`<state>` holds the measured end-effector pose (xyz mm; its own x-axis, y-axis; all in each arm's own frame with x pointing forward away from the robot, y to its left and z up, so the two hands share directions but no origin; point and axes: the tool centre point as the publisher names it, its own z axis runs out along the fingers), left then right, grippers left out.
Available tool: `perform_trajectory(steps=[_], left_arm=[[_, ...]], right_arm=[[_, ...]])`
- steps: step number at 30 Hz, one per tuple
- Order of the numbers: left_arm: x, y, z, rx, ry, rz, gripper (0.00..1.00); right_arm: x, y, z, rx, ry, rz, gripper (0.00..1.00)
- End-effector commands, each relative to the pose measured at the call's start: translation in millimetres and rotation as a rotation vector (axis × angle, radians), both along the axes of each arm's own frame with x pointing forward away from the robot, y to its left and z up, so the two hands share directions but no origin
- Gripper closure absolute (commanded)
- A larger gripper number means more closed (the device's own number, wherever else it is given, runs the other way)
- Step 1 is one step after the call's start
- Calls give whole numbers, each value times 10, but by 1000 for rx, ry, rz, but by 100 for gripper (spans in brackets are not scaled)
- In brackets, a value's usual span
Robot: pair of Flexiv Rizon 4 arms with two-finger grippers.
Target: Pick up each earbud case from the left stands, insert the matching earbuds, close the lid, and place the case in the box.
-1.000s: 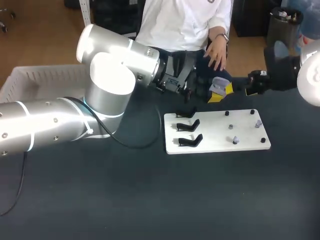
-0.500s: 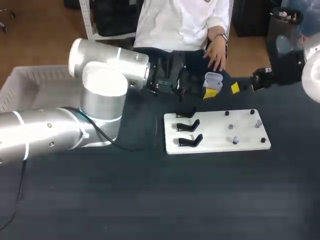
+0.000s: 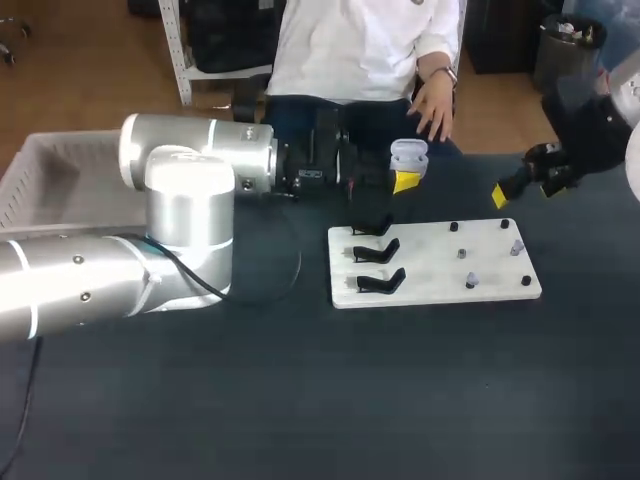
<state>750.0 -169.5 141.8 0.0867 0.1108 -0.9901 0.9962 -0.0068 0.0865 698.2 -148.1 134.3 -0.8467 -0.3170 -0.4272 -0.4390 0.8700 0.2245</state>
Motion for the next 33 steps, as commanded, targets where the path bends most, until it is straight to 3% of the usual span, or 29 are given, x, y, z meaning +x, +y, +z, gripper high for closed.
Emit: perform_trajectory(steps=[1,15,23,33], left_arm=[[-14,24,-34,-44,-21,-9,100],[26,-22,-102,-70,14,-3,100],[43,-33,-132,-42,30,12,100],[43,-33,-132,-42,30,12,100]], right_arm=[[-119,-105,-21,-193,-70,-123,0],[-191,-254,-202,-226,-16,-151,0],[-178,-267,-243,-248,4,-143,0],[-138,-244,-393,-461,61,-119,0]])
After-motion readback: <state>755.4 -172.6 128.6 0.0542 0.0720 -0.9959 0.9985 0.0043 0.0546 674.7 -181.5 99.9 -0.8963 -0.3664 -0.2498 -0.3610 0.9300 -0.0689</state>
